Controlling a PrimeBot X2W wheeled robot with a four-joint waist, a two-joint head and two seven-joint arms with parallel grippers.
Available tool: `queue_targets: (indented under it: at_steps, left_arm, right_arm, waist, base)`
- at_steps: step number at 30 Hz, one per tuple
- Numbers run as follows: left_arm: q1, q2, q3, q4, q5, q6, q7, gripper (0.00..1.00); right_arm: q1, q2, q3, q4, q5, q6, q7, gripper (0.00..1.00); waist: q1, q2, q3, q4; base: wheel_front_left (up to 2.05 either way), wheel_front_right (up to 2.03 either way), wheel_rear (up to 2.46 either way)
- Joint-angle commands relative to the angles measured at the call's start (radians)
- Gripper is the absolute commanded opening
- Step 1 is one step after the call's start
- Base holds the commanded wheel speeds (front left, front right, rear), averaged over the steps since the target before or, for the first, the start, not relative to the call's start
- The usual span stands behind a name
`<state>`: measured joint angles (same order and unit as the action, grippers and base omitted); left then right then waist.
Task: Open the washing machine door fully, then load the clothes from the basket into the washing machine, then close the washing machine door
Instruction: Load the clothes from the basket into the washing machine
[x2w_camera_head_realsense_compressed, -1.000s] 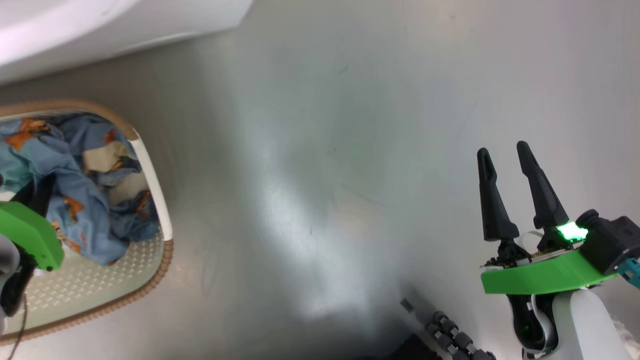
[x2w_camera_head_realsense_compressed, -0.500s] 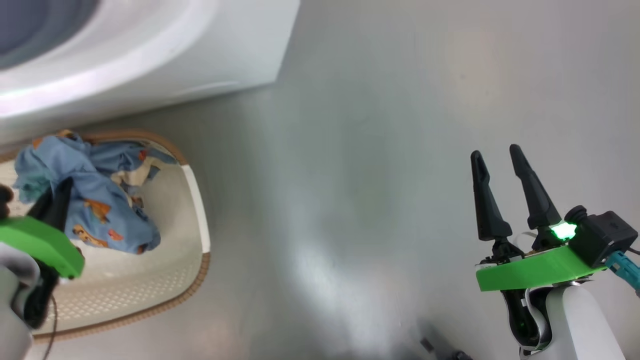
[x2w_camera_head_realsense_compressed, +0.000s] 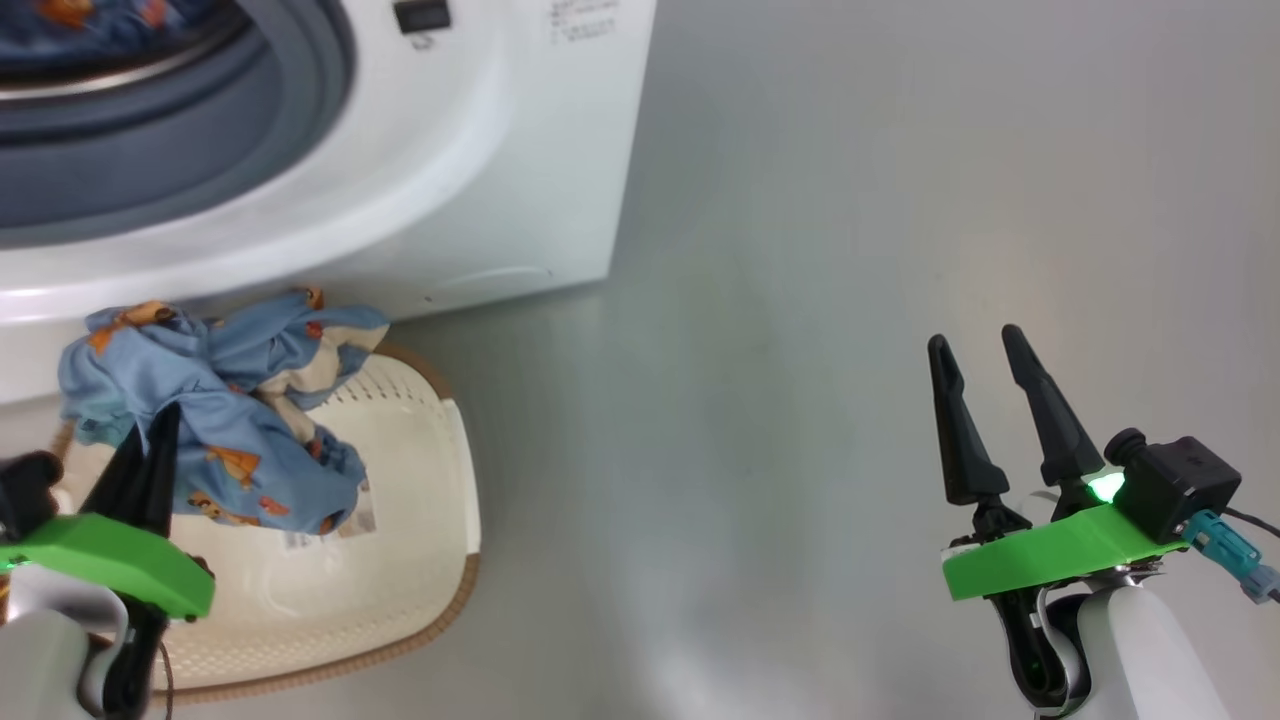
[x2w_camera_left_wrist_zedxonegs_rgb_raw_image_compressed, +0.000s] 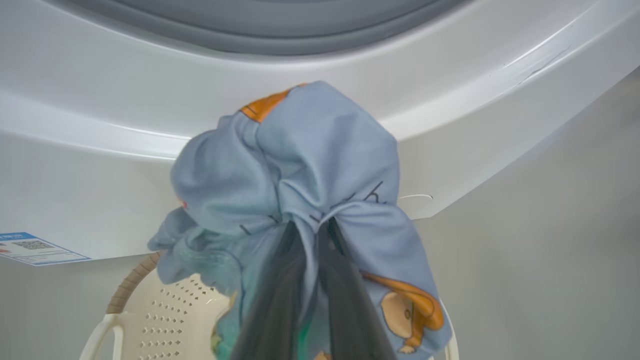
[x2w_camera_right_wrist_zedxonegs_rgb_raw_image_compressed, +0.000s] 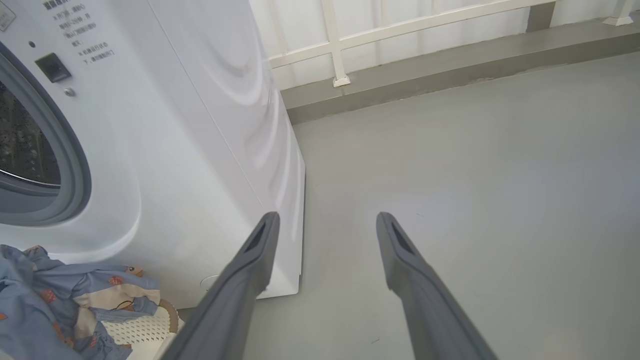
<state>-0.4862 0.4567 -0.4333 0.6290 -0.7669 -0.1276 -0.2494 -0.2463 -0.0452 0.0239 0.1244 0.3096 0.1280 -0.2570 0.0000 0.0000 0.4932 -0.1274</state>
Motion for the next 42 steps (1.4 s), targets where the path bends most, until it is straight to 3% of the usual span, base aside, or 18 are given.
queue_targets:
  at_steps: [1, 20, 31, 42]
  left_arm:
    - [0.031, 0.027, 0.073, -0.037, 0.037, -0.003, -0.012, 0.00]
    - [0.273, -0.132, 0.394, -0.317, 0.328, -0.003, -0.012, 0.00]
    - [0.391, -0.200, 0.488, -0.483, 0.459, -0.003, -0.012, 0.00]
    - [0.517, -0.278, 0.555, -0.543, 0.530, -0.002, -0.012, 0.00]
  right_arm:
    - [0.021, -0.005, 0.026, -0.010, -0.002, 0.003, -0.005, 1.00]
    - [0.067, -0.005, -0.003, 0.064, -0.021, 0.003, -0.005, 1.00]
    - [0.096, -0.005, -0.005, 0.086, -0.013, 0.003, -0.005, 1.00]
    - [0.137, -0.005, -0.007, 0.112, -0.013, 0.003, -0.005, 1.00]
  waist:
    - [0.0000, 0.0000, -0.064, 0.035]
    - [0.0000, 0.0000, -0.270, 0.111]
    - [0.0000, 0.0000, -0.355, 0.120]
    - [0.0000, 0.0000, -0.438, 0.111]
  base:
    - [0.00, 0.00, 0.00]
    - [0.00, 0.00, 0.00]
    - [0.00, 0.00, 0.00]
    - [0.00, 0.00, 0.00]
